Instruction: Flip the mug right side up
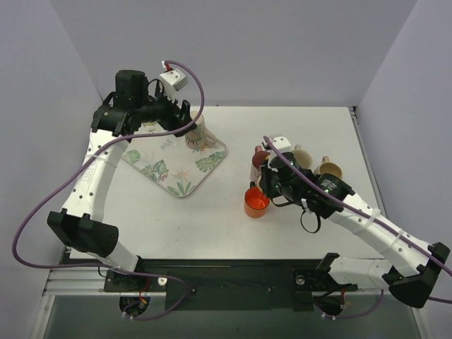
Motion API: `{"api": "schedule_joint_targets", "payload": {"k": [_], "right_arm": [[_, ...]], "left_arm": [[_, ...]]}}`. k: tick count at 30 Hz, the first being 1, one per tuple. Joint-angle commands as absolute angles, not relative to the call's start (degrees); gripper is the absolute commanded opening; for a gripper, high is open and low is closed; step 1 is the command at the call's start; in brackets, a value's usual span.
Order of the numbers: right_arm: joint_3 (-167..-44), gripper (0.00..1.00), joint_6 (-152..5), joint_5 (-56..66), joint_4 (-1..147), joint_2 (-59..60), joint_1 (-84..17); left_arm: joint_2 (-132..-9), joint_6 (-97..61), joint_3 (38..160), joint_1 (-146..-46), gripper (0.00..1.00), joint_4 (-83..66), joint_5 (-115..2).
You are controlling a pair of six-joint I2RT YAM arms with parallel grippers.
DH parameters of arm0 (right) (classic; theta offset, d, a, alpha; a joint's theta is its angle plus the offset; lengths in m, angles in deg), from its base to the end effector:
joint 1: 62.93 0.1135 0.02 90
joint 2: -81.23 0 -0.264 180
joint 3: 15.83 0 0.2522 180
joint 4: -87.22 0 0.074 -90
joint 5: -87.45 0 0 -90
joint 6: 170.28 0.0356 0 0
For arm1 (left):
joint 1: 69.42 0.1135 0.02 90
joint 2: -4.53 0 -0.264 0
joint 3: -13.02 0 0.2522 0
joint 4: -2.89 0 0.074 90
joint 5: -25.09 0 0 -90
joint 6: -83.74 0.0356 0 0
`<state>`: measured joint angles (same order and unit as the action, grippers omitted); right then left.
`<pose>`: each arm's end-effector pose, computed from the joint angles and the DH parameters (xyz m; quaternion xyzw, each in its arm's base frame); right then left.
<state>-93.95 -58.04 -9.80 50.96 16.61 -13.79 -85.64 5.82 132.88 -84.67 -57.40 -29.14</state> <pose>0.1688 0.1883 0.3686 -0.1593 0.8164 0.2796 0.4795 0.3114 -0.1065 0.4500 0.3431 0.7673 -0.2797 0.4640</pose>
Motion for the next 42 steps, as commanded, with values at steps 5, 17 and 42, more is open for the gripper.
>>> {"api": "schedule_joint_targets", "payload": {"k": [5,17,42], "right_arm": [[-93.33,0.00,-56.72,-19.00,27.30,20.15,-24.49],[-76.28,0.00,-55.58,-3.96,44.80,12.94,-34.81],[-82.86,0.77,-57.42,-8.26,37.43,20.58,-35.16]], "left_arm": [[-85.90,19.23,128.74,-86.20,0.88,-52.80,-53.02],[-92.49,34.52,125.48,-90.78,0.89,-48.40,-59.64],[-124.57,76.89,148.15,-97.37,0.90,-53.06,-60.69]]}}
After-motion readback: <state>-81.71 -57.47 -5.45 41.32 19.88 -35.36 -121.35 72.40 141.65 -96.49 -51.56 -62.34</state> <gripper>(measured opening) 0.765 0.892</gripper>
